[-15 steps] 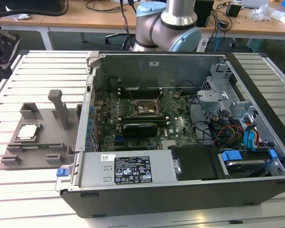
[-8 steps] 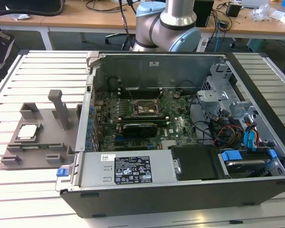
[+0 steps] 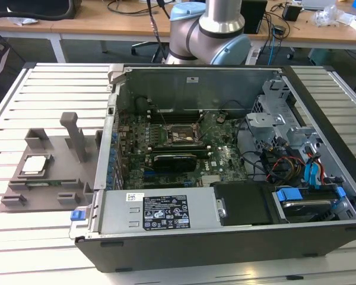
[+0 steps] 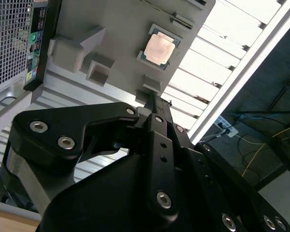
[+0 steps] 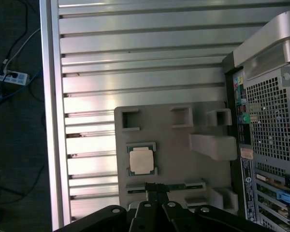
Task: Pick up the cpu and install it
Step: 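Reach for the cpu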
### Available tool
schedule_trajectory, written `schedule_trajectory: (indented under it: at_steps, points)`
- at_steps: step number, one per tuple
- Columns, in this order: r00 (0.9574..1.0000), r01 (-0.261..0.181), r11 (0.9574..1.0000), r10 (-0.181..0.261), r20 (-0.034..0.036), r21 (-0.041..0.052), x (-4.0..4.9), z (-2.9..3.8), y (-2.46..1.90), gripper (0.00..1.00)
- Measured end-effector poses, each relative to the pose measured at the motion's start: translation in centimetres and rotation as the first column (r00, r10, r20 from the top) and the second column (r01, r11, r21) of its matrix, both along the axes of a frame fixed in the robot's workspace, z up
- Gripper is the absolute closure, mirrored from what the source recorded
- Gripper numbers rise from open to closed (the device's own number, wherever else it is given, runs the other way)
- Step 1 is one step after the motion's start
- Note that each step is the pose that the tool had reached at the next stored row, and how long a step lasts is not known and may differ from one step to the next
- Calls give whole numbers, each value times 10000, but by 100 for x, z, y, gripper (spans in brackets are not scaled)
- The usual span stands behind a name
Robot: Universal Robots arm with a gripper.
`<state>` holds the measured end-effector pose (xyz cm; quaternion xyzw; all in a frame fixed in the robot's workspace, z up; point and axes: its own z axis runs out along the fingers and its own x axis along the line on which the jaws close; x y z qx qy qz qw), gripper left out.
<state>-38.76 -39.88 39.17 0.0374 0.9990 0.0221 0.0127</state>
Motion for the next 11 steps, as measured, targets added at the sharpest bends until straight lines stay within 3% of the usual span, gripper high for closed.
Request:
schedule_trajectory:
  at_steps: [11]
  points:
    - [10000,-1,10000,1,0,0,-107,-2,0,89]
